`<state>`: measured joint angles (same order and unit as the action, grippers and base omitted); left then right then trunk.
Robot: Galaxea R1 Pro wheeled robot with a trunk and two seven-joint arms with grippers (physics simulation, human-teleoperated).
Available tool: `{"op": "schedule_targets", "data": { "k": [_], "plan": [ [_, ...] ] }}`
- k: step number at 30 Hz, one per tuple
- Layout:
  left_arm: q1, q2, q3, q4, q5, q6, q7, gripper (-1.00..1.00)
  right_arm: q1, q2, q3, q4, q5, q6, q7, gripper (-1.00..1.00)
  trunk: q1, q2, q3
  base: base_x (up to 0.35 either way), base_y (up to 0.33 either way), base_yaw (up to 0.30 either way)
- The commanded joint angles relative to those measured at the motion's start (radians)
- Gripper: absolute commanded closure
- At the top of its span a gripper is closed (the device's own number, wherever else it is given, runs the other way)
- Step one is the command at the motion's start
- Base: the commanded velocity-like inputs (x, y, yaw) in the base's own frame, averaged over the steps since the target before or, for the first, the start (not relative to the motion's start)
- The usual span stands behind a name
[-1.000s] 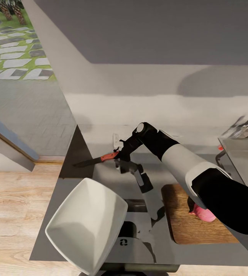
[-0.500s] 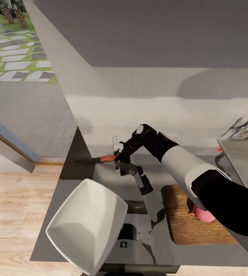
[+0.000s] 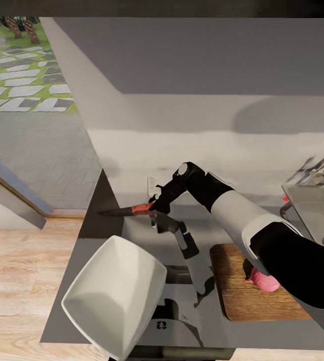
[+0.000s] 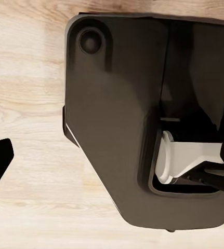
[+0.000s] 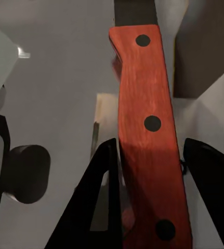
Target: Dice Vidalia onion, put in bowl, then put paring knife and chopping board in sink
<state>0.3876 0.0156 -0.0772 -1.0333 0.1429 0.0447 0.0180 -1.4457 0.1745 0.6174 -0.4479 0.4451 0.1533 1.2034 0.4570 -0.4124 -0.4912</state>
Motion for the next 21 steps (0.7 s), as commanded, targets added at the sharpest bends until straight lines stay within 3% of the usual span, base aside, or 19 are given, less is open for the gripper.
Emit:
{"op": "schedule_targets", "data": {
  "k": [1, 7, 12, 16, 21],
  "plan": [
    [0.0, 0.001, -0.003, -0.002, 0.01, 0.005, 0.002, -1.0, 0.0, 0.0, 0.001, -0.004, 0.0, 0.013, 0.004, 1.0, 0.001, -0.002, 0.0, 0.0, 0.0, 0.0],
    [0.0, 0.001, -0.003, -0.001, 0.01, 0.004, 0.002, -1.0, 0.0, 0.0, -0.004, -0.068, 0.0, 0.017, 0.002, 1.0, 0.001, -0.002, 0.01, 0.0, 0.0, 0.0],
    [0.0, 0.001, -0.002, -0.002, 0.01, 0.005, 0.002, -1.0, 0.0, -0.001, -0.008, -0.169, 0.0, 0.083, 0.001, 1.0, 0.001, -0.002, 0.018, 0.0, 0.0, 0.0],
    [0.0, 0.0, -0.001, -0.003, 0.01, 0.006, 0.002, -1.0, 0.0, -0.03, -0.011, -0.251, 0.0, 0.109, 0.002, 1.0, 0.001, -0.002, 0.024, 0.0, 0.0, 0.0],
    [0.0, 0.0, -0.001, 0.0, 0.01, 0.006, 0.002, -1.0, 0.0, -0.045, -0.016, -0.279, 0.0, 0.136, 0.003, 1.0, 0.001, -0.002, 0.032, -0.105, 0.0, 0.0]
  ]
}}
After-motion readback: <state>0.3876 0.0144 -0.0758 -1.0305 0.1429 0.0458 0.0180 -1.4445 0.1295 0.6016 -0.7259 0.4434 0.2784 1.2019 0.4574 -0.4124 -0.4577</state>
